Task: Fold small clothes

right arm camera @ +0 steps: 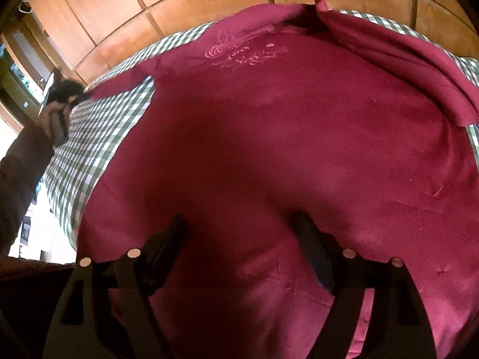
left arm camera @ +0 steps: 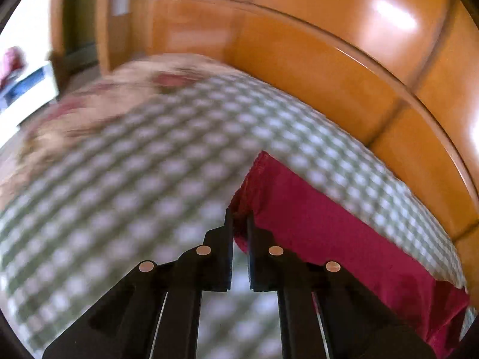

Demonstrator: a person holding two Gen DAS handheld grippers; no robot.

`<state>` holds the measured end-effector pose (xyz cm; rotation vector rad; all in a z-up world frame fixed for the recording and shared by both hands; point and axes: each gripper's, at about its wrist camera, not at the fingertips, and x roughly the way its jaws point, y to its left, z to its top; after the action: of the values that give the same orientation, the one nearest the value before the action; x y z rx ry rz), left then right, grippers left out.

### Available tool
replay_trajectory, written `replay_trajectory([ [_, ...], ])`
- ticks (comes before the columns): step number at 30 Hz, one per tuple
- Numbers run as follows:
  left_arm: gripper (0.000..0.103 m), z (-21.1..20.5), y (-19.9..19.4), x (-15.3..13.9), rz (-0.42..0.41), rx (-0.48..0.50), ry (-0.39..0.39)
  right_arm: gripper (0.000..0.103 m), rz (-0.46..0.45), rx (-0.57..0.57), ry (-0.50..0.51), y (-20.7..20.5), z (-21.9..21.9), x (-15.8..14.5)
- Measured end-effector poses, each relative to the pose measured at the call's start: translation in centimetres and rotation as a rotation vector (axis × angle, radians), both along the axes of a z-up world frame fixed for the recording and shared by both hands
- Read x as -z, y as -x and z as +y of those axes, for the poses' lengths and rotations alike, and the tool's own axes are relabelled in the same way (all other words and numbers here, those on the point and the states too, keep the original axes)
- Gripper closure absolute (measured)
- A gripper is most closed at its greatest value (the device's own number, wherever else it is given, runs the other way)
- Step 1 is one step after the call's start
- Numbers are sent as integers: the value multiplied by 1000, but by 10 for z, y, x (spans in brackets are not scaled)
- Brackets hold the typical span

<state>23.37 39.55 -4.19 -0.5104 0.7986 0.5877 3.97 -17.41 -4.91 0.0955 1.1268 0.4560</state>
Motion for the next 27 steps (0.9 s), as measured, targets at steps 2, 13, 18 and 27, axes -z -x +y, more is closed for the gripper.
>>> replay_trajectory([
  [2, 97, 19, 22, 4, 36, -49, -5, 25, -5, 4, -3, 0, 0, 0],
  [13, 30, -27, 63, -19, 85, -67, -84, 31, -52, 108, -30, 5, -43, -21],
  [18, 30, -109, 79, -54, -58, 105, -67, 33, -120, 369, 9, 7, -135, -42],
  [27, 30, -320, 84, -36, -86, 635, -97, 25, -175, 821, 80, -9, -311, -52],
])
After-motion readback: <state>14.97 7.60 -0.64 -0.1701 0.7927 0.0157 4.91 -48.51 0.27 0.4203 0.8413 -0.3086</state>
